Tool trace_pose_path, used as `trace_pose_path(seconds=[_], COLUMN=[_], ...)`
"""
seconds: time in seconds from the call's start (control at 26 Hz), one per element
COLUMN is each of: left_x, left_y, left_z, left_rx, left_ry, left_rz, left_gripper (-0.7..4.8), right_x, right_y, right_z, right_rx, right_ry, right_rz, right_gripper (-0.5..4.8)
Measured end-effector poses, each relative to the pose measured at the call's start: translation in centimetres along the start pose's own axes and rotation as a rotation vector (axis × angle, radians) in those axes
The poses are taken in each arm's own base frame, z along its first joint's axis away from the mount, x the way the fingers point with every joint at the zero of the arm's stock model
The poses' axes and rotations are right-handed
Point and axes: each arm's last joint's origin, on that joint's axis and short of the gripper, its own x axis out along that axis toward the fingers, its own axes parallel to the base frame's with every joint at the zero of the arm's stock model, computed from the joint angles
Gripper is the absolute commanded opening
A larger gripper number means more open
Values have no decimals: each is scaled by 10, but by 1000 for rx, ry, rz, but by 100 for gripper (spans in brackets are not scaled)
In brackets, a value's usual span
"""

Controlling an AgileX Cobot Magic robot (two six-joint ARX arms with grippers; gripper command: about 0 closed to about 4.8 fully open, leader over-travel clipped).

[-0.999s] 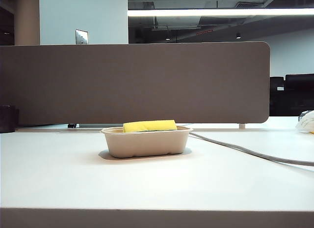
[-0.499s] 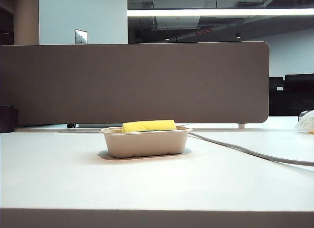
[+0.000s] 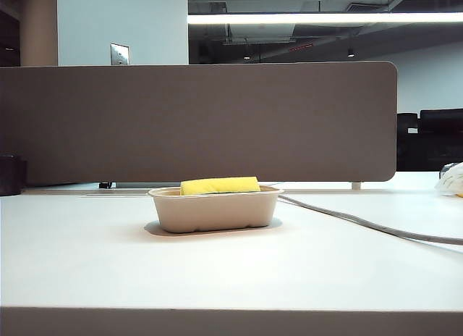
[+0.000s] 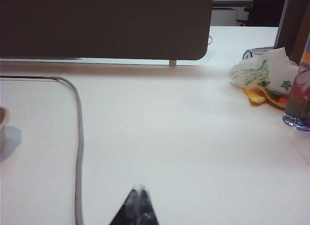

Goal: Pick up the cleaning sponge from the table and place it into the paper lunch box.

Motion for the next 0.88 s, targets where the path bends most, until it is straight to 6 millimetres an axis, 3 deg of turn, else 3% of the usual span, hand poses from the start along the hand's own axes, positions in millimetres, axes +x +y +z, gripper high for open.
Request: trace_pose_path(seconds=[0.88], left_x=[0], left_y=[2], left_z=[0], left_rx=[10], left_ry=[-5], left_rz=[64], left_gripper=[-2], right_x=[0], right_y=[0], right_z=[0], right_rx=[0], right_ry=[0], right_rz=[0], right_gripper=[-5])
